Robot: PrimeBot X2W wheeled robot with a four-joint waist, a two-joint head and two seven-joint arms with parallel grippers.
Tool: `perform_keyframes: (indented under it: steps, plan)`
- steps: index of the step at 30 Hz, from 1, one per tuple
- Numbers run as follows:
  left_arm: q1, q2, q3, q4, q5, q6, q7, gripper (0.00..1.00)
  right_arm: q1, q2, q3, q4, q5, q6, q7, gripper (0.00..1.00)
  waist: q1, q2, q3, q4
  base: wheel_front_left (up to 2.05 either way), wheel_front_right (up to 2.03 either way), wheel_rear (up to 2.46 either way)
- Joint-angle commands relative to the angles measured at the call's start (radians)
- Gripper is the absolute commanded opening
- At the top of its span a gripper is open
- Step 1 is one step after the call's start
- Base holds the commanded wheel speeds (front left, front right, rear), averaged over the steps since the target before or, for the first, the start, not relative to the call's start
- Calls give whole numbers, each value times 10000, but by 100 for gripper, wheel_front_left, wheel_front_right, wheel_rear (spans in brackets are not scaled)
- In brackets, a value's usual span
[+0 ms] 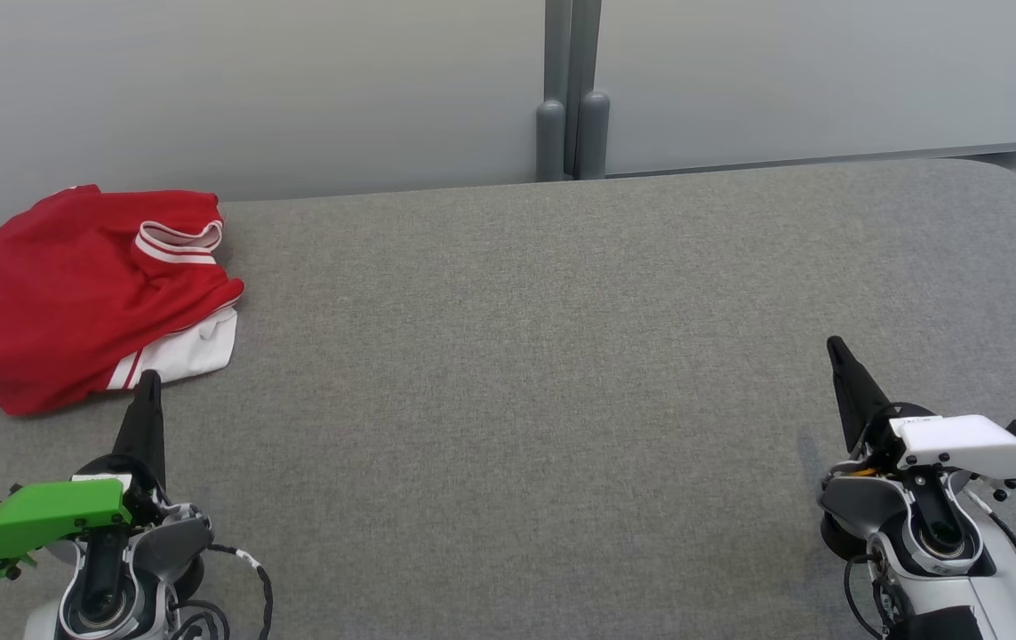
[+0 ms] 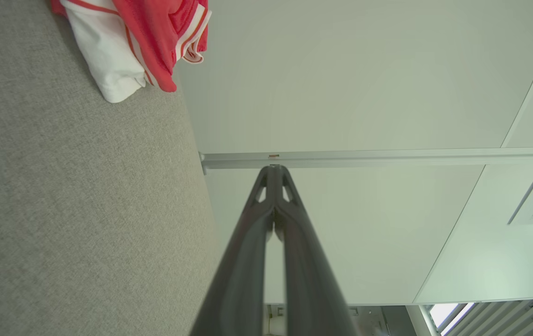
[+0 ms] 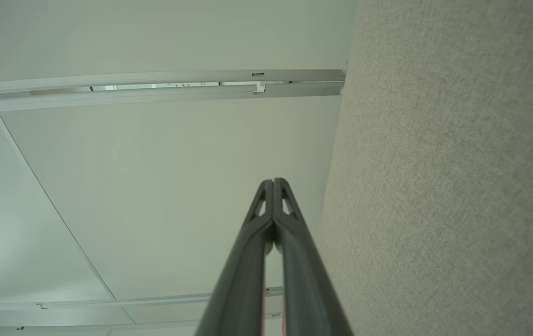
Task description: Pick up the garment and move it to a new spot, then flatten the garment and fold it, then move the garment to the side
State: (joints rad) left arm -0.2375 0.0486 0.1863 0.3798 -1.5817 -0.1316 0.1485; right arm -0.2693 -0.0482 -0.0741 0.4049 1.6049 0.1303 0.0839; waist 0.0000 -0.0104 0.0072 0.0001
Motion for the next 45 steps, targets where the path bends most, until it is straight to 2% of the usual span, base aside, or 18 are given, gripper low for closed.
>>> perform_keyframes:
  steps: [1,45]
  plan:
    - [-151,20,-8,-18,-9,-21,18,0,-34,-50,-3,9,43,10,30,0,0,104,0,0,0,0,0]
    - [-151,20,-9,-17,-9,-21,17,0,-34,-50,-3,9,43,10,32,0,0,104,0,0,0,0,0]
